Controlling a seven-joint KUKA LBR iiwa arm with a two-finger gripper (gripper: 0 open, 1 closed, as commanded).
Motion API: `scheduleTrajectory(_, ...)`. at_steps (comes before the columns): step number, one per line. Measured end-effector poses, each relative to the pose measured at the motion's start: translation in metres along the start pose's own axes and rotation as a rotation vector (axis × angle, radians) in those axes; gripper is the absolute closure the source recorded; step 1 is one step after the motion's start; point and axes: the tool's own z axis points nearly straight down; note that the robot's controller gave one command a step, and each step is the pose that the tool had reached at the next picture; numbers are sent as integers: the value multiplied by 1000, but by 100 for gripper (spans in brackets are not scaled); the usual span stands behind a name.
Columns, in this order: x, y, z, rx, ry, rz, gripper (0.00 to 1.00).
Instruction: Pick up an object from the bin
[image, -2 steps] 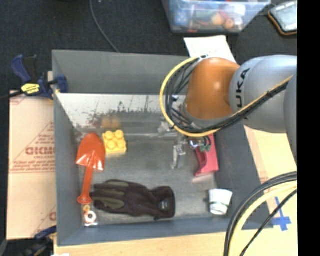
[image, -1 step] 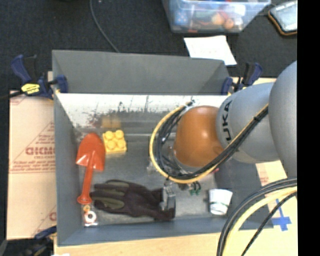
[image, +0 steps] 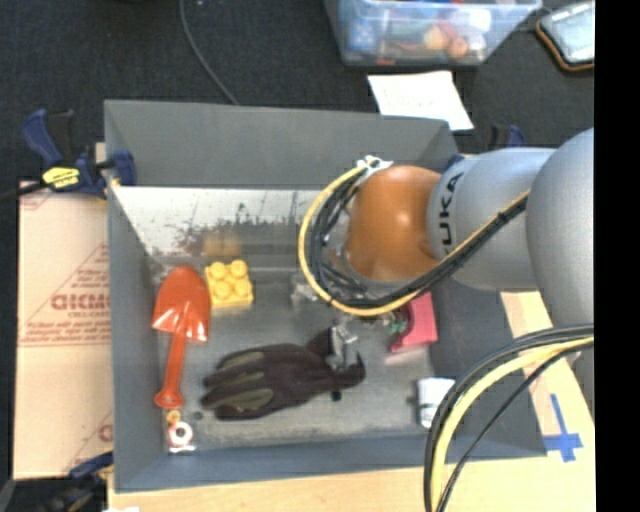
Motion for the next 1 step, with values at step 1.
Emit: scheduleTrajectory(1, -7, 4, -15, -4, 2, 21, 0)
